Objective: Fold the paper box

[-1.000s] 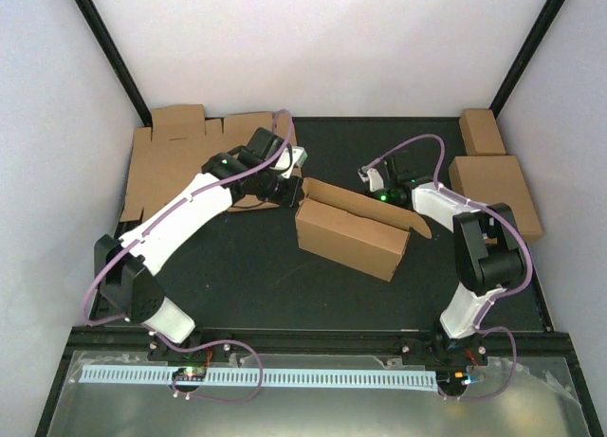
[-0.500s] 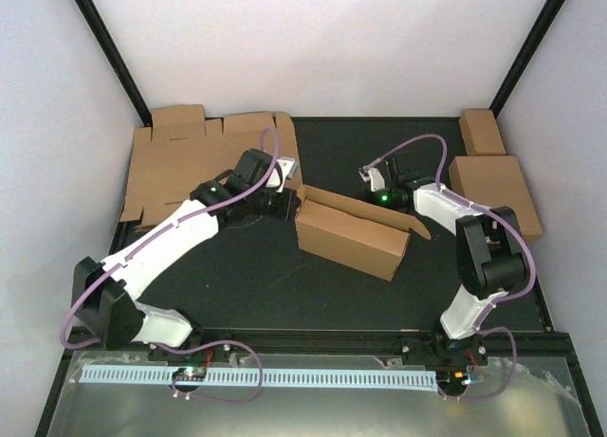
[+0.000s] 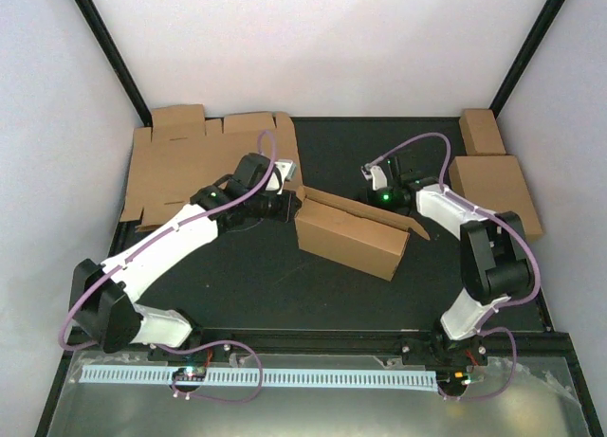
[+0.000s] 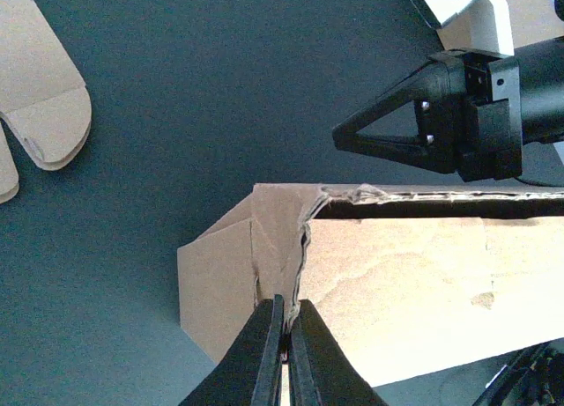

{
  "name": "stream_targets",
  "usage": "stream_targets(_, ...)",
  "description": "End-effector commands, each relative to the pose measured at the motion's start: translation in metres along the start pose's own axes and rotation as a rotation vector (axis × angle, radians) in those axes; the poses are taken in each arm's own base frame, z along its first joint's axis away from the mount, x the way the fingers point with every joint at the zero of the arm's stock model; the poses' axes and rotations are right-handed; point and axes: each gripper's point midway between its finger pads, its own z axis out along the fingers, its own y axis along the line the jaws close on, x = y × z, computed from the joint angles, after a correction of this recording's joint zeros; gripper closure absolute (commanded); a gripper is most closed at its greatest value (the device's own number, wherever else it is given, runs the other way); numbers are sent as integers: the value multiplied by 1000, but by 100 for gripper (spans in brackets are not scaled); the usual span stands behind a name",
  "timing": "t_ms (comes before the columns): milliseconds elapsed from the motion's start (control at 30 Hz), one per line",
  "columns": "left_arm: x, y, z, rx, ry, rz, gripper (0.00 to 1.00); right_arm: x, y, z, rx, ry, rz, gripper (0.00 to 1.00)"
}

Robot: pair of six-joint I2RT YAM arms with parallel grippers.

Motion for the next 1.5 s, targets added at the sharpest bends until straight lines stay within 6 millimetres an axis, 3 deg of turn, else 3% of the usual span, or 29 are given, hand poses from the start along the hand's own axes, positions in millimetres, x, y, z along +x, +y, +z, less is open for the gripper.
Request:
stream_targets(0,29,16,4,-64,91,-32,96,-2,0,-11,37,-32,-1,95)
stream_targets(167,32,19,7,-74,97,-17,96,-13,3,-38,126,-98,-30,94)
stream_targets(367,30,15,7,-60,96,-11,96,-24,2,-91,311,-238,-49,89)
stream_targets(567,31,14,6,-59,97,-5,96,-12,11,-134,384,-351,-46,76)
stream_targets(833,33,13,8,-56,102,-4,96,20,35,-180,377,-426,-20,45)
stream_targets(933,33,12,9,-52,104,-4,96,27,46,-199,370,-477,-20,24)
stream_targets(967,33,12,9,-50,104,-3,96,30,51,-206,361,-500,-22,13)
stream_targets(1033,33,11,8,-48,105,-4,96,36,54,-211,345,-520,-3,5)
stream_targets(1233,33,8,4,-45,125,-14,95,57,54,-200,300,-460,18,7)
stream_targets(1467,37,13,4,-71,128,-14,95,62,67,-202,233,-472,-2,6)
